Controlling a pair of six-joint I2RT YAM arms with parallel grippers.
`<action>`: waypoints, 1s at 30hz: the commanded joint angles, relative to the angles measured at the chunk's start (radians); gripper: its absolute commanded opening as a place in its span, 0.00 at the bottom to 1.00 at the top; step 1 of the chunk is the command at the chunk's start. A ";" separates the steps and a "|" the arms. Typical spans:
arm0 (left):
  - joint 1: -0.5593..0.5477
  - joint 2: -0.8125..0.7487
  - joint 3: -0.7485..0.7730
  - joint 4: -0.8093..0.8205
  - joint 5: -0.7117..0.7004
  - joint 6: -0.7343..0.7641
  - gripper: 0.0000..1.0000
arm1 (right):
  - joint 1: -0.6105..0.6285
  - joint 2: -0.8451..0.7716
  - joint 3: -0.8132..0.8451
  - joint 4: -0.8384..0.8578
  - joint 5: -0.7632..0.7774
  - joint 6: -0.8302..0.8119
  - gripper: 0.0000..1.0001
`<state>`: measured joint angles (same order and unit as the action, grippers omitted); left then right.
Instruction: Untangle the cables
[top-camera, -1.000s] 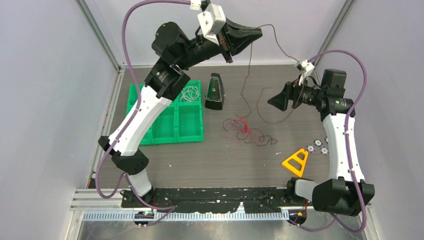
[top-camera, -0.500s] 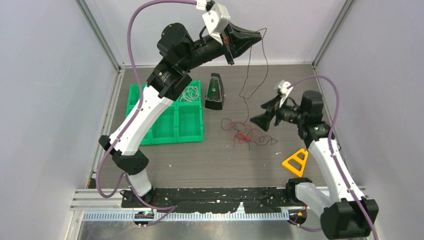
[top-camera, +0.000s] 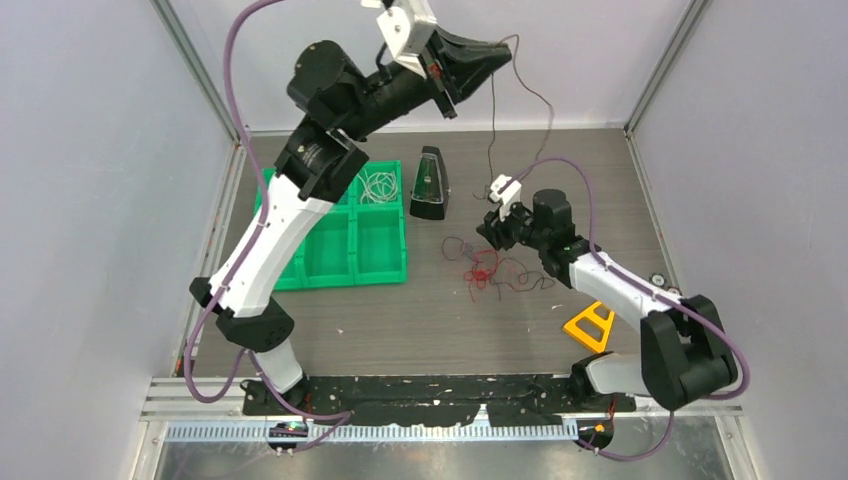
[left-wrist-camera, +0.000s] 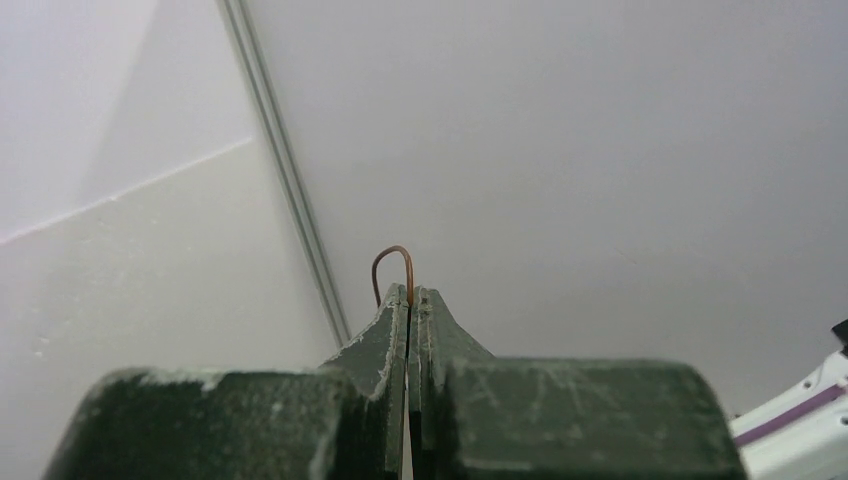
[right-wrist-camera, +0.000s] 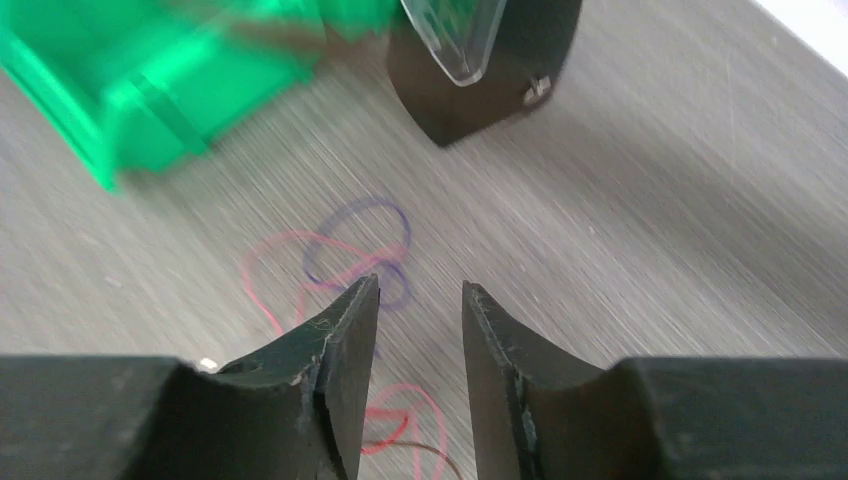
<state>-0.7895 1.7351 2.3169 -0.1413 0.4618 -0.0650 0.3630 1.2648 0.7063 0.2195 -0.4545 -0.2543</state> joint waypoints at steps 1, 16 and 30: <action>0.012 -0.072 0.139 0.032 -0.055 0.037 0.00 | 0.005 0.065 -0.004 -0.040 0.145 -0.226 0.40; 0.145 -0.309 -0.213 -0.049 -0.071 0.102 0.00 | -0.150 -0.095 0.141 -0.730 -0.128 -0.540 0.91; 0.211 -0.577 -0.776 -0.102 -0.022 0.159 0.00 | -0.182 -0.232 0.548 -0.771 -0.377 -0.200 0.97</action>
<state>-0.6121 1.2476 1.6176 -0.2874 0.4061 0.1055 0.1749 1.0119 1.2194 -0.5552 -0.7731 -0.5392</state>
